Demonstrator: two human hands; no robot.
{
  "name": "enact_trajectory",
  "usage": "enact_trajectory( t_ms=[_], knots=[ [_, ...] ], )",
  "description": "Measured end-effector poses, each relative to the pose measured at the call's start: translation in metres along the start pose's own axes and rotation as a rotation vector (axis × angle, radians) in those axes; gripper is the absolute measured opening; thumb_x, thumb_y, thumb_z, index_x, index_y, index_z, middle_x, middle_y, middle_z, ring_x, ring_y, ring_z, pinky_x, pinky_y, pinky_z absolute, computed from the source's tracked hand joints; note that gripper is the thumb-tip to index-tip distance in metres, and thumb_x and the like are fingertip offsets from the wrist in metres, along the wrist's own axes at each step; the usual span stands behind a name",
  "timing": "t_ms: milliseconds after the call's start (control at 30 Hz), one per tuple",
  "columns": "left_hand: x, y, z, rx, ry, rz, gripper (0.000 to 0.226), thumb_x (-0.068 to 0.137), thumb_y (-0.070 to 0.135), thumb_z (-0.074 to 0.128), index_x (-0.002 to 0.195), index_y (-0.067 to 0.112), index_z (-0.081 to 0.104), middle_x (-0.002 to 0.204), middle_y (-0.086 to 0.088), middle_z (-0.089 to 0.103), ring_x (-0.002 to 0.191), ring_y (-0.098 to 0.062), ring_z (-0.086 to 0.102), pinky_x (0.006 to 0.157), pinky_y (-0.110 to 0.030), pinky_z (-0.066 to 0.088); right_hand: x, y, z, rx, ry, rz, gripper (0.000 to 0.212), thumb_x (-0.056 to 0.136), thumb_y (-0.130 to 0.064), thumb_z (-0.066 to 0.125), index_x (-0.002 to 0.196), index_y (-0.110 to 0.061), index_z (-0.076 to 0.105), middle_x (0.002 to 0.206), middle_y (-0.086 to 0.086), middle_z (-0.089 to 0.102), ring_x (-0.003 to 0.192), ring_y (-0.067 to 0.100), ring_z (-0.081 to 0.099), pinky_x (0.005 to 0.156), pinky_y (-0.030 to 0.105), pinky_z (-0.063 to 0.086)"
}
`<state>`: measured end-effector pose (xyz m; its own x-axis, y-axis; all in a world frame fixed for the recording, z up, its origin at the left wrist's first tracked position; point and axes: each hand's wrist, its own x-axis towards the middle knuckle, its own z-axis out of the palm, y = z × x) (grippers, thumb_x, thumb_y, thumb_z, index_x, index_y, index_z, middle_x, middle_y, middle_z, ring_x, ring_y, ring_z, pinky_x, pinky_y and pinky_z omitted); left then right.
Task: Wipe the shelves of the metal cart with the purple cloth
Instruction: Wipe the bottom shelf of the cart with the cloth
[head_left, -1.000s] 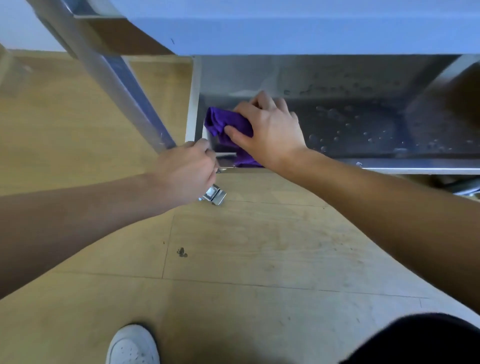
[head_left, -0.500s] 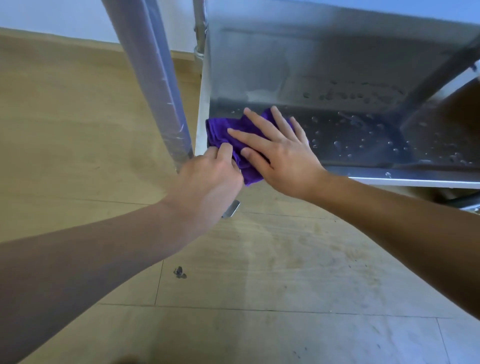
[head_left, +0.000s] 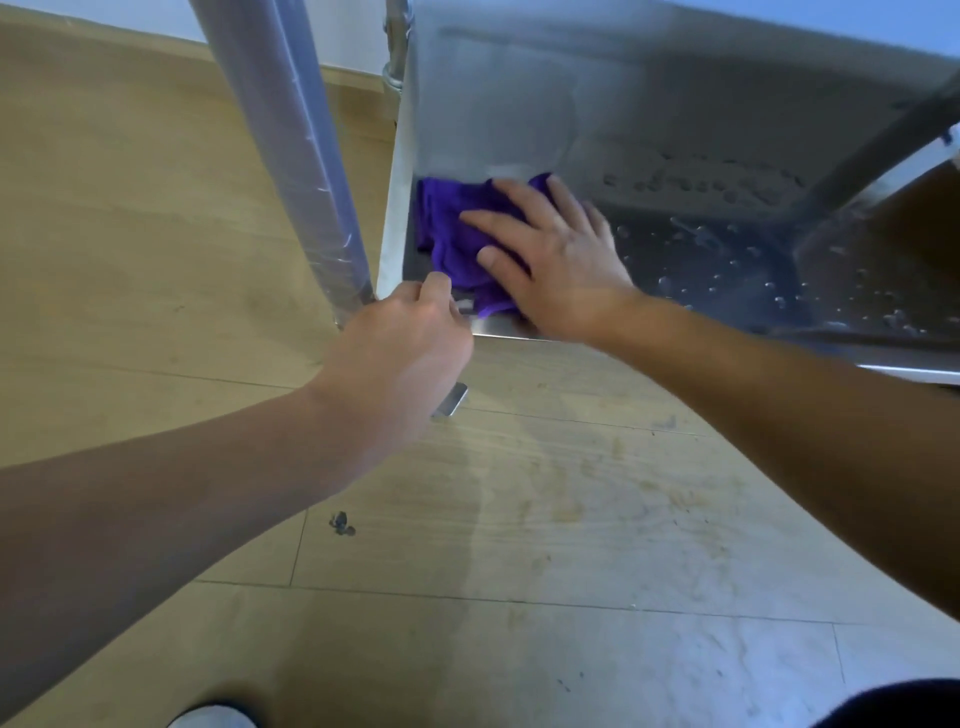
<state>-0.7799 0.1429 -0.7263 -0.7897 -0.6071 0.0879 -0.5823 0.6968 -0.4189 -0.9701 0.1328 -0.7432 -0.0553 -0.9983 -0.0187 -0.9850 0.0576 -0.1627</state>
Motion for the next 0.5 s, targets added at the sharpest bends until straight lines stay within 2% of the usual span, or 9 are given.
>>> enact_trajectory(
  t_ms=[133, 200, 267, 333, 367, 433, 500],
  knots=[
    [0.0, -0.002, 0.002, -0.027, 0.0, 0.039, 0.035, 0.05, -0.005, 0.04, 0.063, 0.013, 0.067, 0.065, -0.001, 0.052, 0.047, -0.014, 0.051, 0.039, -0.02, 0.025, -0.017, -0.009, 0.003, 0.026, -0.004, -0.045, 0.045, 0.1, -0.055, 0.034, 0.145, -0.049, 0.034, 0.162, -0.012, 0.015, 0.15, 0.032, 0.003, 0.12, 0.053, 0.005],
    [0.007, -0.009, 0.001, -0.128, -0.083, 0.068, 0.019, 0.058, -0.007, 0.061, 0.067, 0.008, 0.066, 0.07, -0.006, 0.053, 0.048, -0.021, 0.053, 0.039, -0.022, 0.039, -0.011, -0.007, 0.004, 0.032, 0.006, -0.039, 0.045, 0.1, -0.056, 0.034, 0.145, -0.049, 0.035, 0.161, -0.012, 0.017, 0.15, 0.03, 0.005, 0.12, 0.053, 0.006],
    [0.012, -0.013, -0.005, -0.18, -0.178, 0.068, 0.017, 0.071, 0.003, 0.075, 0.085, 0.01, 0.066, 0.086, -0.006, 0.055, 0.061, -0.023, 0.06, 0.049, -0.029, 0.05, -0.002, -0.002, 0.003, 0.003, 0.022, -0.026, 0.045, 0.1, -0.057, 0.031, 0.145, -0.05, 0.034, 0.161, -0.012, 0.018, 0.15, 0.03, 0.007, 0.12, 0.053, 0.007],
    [0.014, -0.011, -0.008, -0.182, -0.262, 0.032, 0.027, 0.085, 0.004, 0.062, 0.111, 0.01, 0.06, 0.107, -0.006, 0.05, 0.081, -0.024, 0.061, 0.063, -0.034, 0.051, 0.01, 0.01, 0.003, -0.024, 0.039, 0.009, 0.045, 0.1, -0.058, 0.03, 0.144, -0.05, 0.034, 0.16, -0.012, 0.02, 0.149, 0.03, 0.01, 0.119, 0.054, 0.01],
    [0.014, -0.008, -0.01, -0.167, -0.309, 0.019, 0.036, 0.085, -0.001, 0.057, 0.119, 0.007, 0.055, 0.113, -0.007, 0.047, 0.083, -0.025, 0.059, 0.065, -0.034, 0.049, 0.017, 0.017, 0.002, -0.03, 0.05, 0.032, 0.045, 0.099, -0.058, 0.031, 0.143, -0.05, 0.035, 0.16, -0.012, 0.021, 0.148, 0.03, 0.012, 0.118, 0.054, 0.012],
    [0.012, -0.004, -0.01, -0.161, -0.324, 0.001, 0.046, 0.08, -0.007, 0.053, 0.125, 0.004, 0.049, 0.118, -0.008, 0.045, 0.076, -0.023, 0.05, 0.064, -0.033, 0.044, 0.025, 0.03, 0.0, -0.015, 0.069, 0.09, 0.045, 0.098, -0.058, 0.033, 0.142, -0.05, 0.036, 0.159, -0.011, 0.023, 0.147, 0.031, 0.015, 0.117, 0.054, 0.016],
    [0.007, -0.006, -0.004, -0.225, -0.289, -0.032, 0.039, 0.082, -0.003, 0.055, 0.119, 0.008, 0.053, 0.115, -0.005, 0.047, 0.071, -0.02, 0.049, 0.065, -0.032, 0.05, 0.024, 0.031, 0.002, -0.002, 0.064, 0.103, 0.045, 0.099, -0.057, 0.033, 0.143, -0.049, 0.035, 0.16, -0.01, 0.021, 0.147, 0.032, 0.014, 0.117, 0.054, 0.015]
  ],
)
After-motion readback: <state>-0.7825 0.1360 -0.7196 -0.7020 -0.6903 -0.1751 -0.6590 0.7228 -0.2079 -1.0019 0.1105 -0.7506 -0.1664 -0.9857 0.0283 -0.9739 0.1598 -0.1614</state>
